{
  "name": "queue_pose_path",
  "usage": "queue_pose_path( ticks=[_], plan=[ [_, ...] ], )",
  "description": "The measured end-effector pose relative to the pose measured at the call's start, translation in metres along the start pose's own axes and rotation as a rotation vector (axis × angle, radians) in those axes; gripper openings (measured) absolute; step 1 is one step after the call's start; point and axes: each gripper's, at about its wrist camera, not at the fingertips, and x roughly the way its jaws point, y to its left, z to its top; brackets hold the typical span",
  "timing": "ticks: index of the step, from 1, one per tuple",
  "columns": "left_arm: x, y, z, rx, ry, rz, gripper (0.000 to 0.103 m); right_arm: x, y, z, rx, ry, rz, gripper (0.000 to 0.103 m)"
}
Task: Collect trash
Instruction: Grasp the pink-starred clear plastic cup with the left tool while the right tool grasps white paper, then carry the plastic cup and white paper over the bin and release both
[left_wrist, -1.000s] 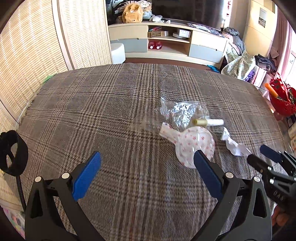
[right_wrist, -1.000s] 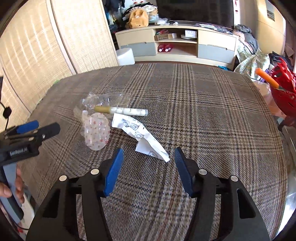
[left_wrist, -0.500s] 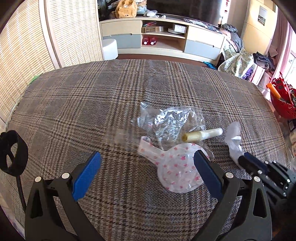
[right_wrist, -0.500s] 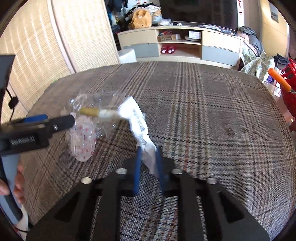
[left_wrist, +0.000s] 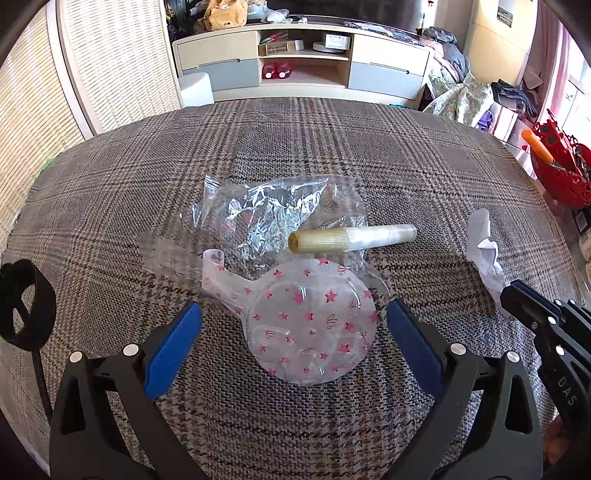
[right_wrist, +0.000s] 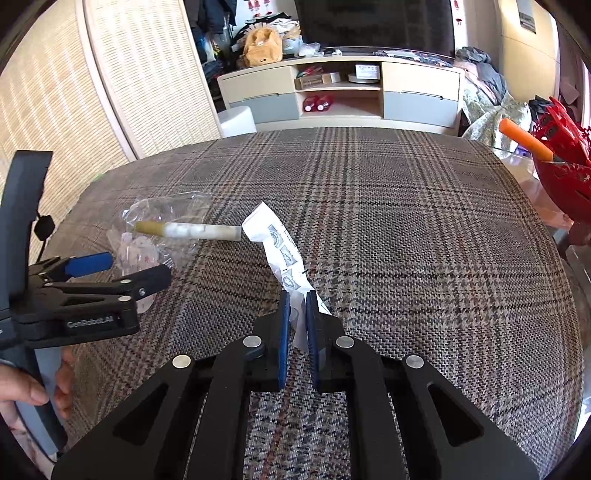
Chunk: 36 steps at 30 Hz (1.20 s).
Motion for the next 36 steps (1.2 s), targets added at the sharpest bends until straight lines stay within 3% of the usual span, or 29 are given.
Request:
queue_pose_path(
  ticks=[7, 13, 21, 36],
  plan=[
    [0.007, -0.001, -0.002, 0.008, 0.008, -0.001, 0.055, 0.002, -0.003, 0.002, 0.010, -0.002, 0.009, 0.011],
    [-0.005, -0.001, -0.004, 0.040, -0.008, 0.004, 0.053, -0.008, 0.000, 0.001, 0.001, -0.005, 0.011, 0.011],
    [-0.048, -0.001, -0.025, 0.063, -0.036, 0.025, 0.053, -0.042, 0.019, -0.004, -0.037, -0.005, -0.023, 0.010],
    [-0.163, 0.006, -0.096, 0.045, -0.076, -0.004, 0.053, -0.152, 0.055, -0.039, -0.040, -0.040, -0.041, 0.010]
  ],
)
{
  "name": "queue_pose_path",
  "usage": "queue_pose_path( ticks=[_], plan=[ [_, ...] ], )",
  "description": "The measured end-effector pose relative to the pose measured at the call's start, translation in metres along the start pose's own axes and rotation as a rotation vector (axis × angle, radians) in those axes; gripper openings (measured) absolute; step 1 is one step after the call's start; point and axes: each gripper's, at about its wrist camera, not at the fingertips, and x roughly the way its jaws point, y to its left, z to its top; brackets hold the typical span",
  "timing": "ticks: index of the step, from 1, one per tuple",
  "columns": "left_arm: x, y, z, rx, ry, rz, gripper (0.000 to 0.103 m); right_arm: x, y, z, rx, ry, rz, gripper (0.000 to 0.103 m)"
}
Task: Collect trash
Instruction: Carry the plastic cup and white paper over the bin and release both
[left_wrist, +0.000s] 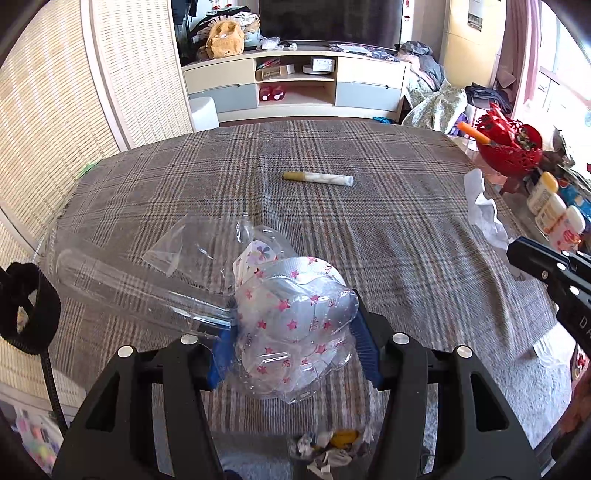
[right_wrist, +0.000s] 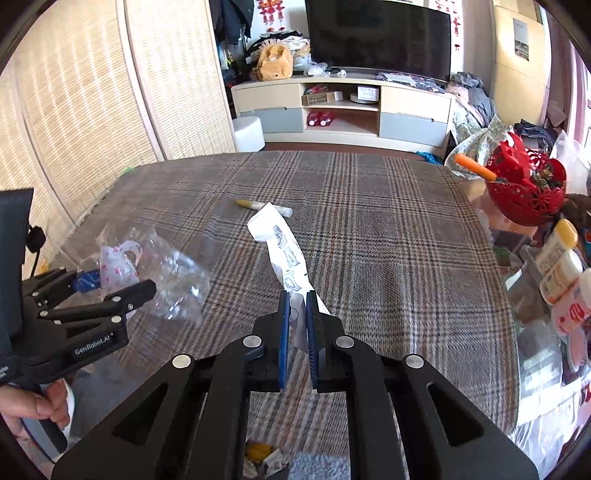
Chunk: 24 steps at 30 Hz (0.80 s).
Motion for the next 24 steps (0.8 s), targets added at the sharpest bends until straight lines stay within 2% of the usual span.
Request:
queue_pose_path(
  ticks=[5, 10, 18, 24],
  plan=[
    [-0.036, 0.005, -0.030, -0.008, -0.017, -0.015, 0.053, -0.034, 0.005, -0.025, 0.041, -0.019, 0.031, 0.010],
    [-0.062, 0.011, -0.057, -0.017, -0.022, -0.047, 0.053, -0.050, 0.011, -0.052, 0.080, -0.019, 0.064, 0.010],
    [-0.081, 0.014, -0.095, -0.019, -0.019, -0.072, 0.053, -0.056, 0.020, -0.093, 0.126, 0.008, 0.106, 0.010],
    [-0.079, 0.012, -0.122, -0.024, 0.009, -0.100, 0.053, -0.053, 0.029, -0.112, 0.133, 0.031, 0.114, 0.010]
  ],
)
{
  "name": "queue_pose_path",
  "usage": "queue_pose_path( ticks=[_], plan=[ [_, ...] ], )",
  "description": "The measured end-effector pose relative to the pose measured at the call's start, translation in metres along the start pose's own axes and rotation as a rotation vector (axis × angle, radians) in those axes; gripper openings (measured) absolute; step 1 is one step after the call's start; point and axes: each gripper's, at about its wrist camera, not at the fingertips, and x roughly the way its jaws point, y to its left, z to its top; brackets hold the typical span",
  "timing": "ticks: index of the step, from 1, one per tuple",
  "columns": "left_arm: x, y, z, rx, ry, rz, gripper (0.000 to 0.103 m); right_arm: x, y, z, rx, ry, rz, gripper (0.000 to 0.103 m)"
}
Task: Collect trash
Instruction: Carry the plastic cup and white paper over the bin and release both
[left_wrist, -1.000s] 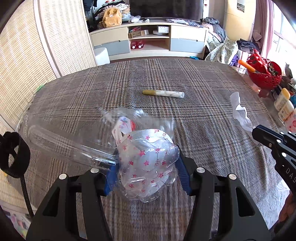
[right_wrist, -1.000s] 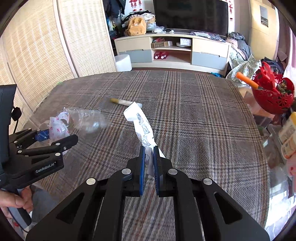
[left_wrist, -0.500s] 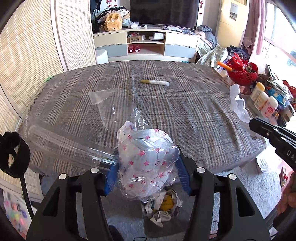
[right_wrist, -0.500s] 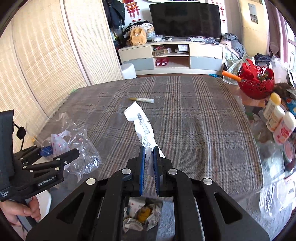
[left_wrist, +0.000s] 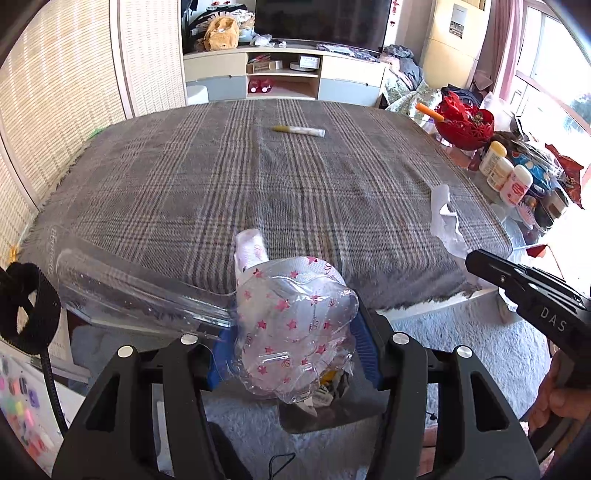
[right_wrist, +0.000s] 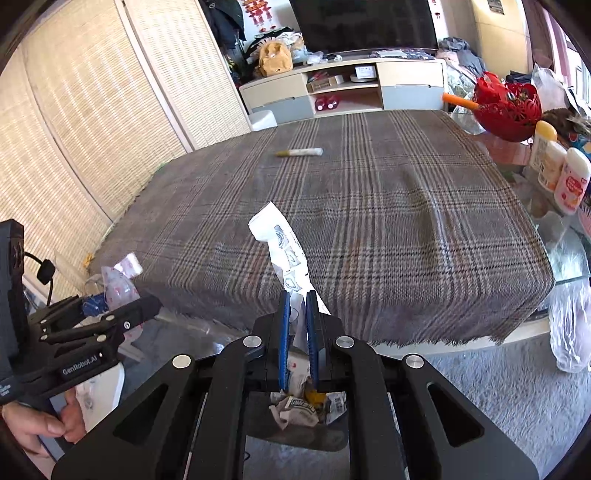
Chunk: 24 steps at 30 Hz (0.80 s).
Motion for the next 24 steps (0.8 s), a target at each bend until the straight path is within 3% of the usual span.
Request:
queue_pose_path(
  ticks=[9, 24],
  plan=[
    [0.016, 0.002, -0.037, -0.017, 0.047, -0.027, 0.053, 0.014, 0.002, -0.026, 0.017, 0.032, 0.012, 0.010],
    [0.078, 0.001, -0.092, -0.021, 0.181, -0.050, 0.053, 0.066, -0.013, -0.076, 0.076, 0.176, 0.027, 0.010]
  ],
)
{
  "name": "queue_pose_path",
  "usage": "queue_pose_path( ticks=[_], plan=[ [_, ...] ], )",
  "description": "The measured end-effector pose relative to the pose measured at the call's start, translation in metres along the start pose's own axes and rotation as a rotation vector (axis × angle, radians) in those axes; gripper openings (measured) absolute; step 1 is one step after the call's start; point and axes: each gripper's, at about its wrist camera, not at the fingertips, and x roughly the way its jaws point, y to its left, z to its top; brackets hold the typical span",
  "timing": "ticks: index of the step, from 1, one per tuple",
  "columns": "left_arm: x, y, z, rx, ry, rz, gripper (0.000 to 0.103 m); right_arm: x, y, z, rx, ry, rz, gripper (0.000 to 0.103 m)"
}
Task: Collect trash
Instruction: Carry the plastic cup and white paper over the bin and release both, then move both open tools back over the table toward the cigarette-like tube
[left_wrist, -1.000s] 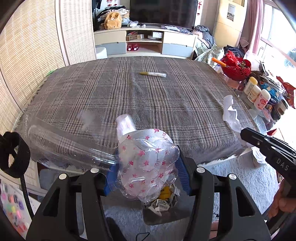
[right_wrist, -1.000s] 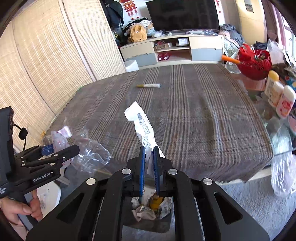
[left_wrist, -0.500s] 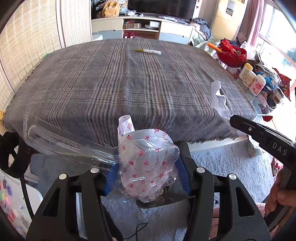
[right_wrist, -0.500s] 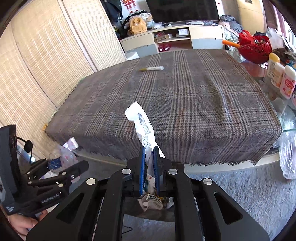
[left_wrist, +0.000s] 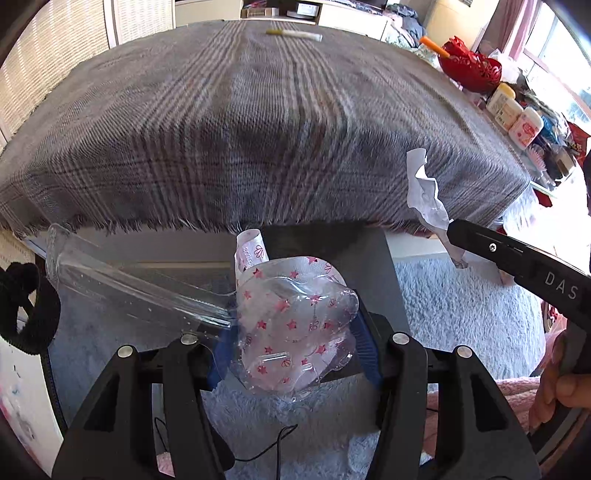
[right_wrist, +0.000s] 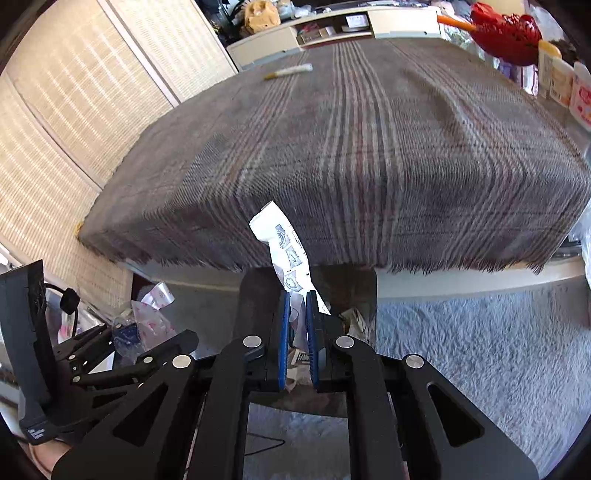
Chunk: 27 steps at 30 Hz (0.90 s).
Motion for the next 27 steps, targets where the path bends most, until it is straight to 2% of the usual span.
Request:
queue_pose_path(
  ticks=[10, 18, 21, 27],
  plan=[
    [0.036, -0.008, -0.019, 0.023, 0.073, -0.012, 0.054, 0.036, -0.006, -0.021, 0.029, 0.115, -0.007, 0.011],
    [0.049, -0.006, -0.025, 0.016, 0.103, -0.029, 0.055, 0.044, -0.005, -0.020, 0.041, 0.129, -0.012, 0.014],
    [0.050, -0.005, -0.024, 0.015, 0.104, -0.031, 0.063, 0.045, -0.003, -0.019, 0.042, 0.130, -0.015, 0.015],
    [0.051, -0.003, -0.022, 0.015, 0.100, -0.023, 0.071, 0.048, 0.001, -0.016, 0.034, 0.130, -0.026, 0.033]
  ],
)
